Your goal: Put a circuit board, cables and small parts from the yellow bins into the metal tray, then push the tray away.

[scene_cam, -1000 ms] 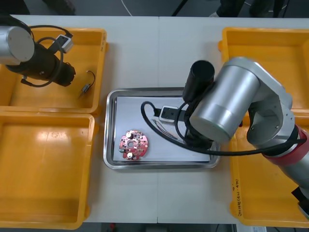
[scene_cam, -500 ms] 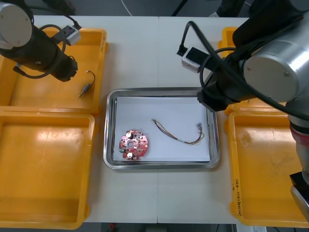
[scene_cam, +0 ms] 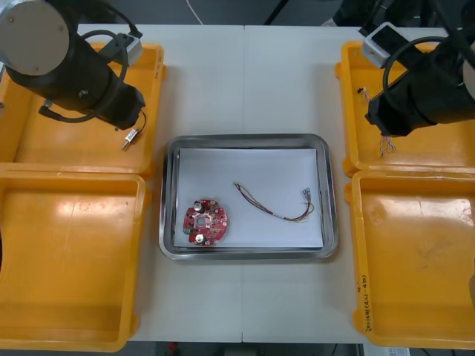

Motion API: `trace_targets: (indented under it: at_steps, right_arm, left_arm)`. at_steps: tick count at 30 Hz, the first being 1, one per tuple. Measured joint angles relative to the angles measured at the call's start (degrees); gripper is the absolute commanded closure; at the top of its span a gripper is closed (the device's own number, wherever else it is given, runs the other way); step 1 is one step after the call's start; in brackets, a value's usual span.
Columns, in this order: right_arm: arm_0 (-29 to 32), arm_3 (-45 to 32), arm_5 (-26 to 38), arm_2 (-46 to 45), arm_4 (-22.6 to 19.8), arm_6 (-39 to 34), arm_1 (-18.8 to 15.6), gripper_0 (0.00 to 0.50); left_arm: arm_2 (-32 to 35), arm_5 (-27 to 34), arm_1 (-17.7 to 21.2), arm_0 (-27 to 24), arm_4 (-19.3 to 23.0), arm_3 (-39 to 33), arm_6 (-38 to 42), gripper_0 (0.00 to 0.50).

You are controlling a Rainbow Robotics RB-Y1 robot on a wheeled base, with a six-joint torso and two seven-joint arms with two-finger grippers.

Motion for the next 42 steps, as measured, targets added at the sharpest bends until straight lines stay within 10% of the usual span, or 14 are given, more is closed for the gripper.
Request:
trace_targets:
  at_steps: [13,24,42]
  right_arm:
    - [-2.05,13.37,0.00,-7.02,-0.02,0.01,-1.13,0.000]
    - [-7.85,28.77,0.00,-7.11,0.53,2.37,-1.36,0.000]
    - [-14.93,46.73,-9.03,-7.12,3.33,2.66,-1.61,0.000]
  left_arm:
    - [-8.02,4.22,-1.99,-0.25,0.71,-8.82,4.47,0.500]
    - [-14.86,4.77,-2.85,-0.27,0.01,-9.91,27.90,0.500]
    - [-24.86,-9.14,-3.52,-0.48,-1.85,1.35,27.83,0.498]
